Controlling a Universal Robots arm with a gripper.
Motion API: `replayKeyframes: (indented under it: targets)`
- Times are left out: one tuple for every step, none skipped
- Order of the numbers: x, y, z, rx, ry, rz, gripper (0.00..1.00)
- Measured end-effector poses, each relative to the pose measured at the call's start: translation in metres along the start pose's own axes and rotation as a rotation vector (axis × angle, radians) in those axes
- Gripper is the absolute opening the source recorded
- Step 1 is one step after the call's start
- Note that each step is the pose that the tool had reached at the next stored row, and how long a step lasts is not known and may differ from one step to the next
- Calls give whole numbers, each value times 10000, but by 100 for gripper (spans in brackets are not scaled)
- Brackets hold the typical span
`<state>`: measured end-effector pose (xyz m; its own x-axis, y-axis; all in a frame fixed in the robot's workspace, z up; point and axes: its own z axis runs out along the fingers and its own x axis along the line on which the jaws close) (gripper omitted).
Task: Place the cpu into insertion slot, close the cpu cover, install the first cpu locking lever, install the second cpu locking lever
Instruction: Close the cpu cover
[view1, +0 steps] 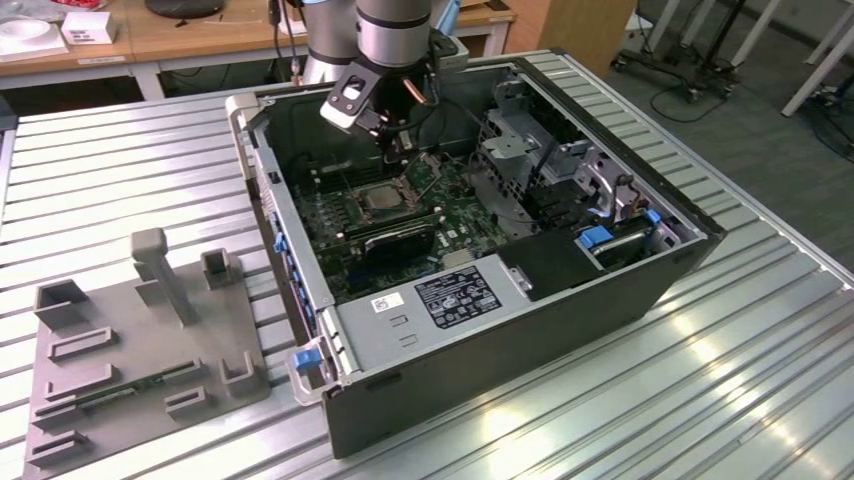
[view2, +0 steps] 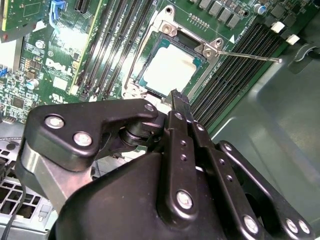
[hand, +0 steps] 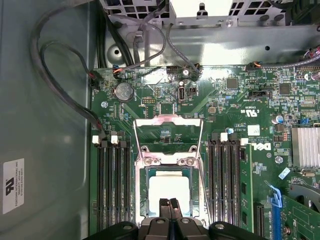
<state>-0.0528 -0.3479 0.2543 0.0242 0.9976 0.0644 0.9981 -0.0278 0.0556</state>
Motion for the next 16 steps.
replayKeyframes:
  targets:
    - [0, 0, 0, 0, 0, 0, 11]
    - [1, 1, -2, 0, 0, 0, 11]
    - [1, 1, -9, 1, -2, 0, 11]
    - [2, 2, -18, 0, -1, 0, 11]
    - [2, 2, -29, -1, 0, 0, 11]
    - [3, 3, -39, 0, 0, 0, 11]
    - [3, 3, -47, 0, 0, -1, 11]
    - [4, 3, -54, 0, 1, -1, 11]
    - [4, 4, -61, 0, 0, -1, 11]
    - [5, 4, -68, 0, 0, -1, 11]
    - [5, 4, -73, 0, -1, 0, 11]
    - [5, 5, -73, -2, 3, -1, 11]
    - [5, 5, -76, 0, 0, 0, 11]
    - [5, 8, -77, 1, 0, -1, 11]
    - [5, 10, -77, 1, 0, -2, 11]
    - [5, 11, -77, 1, -1, -1, 11]
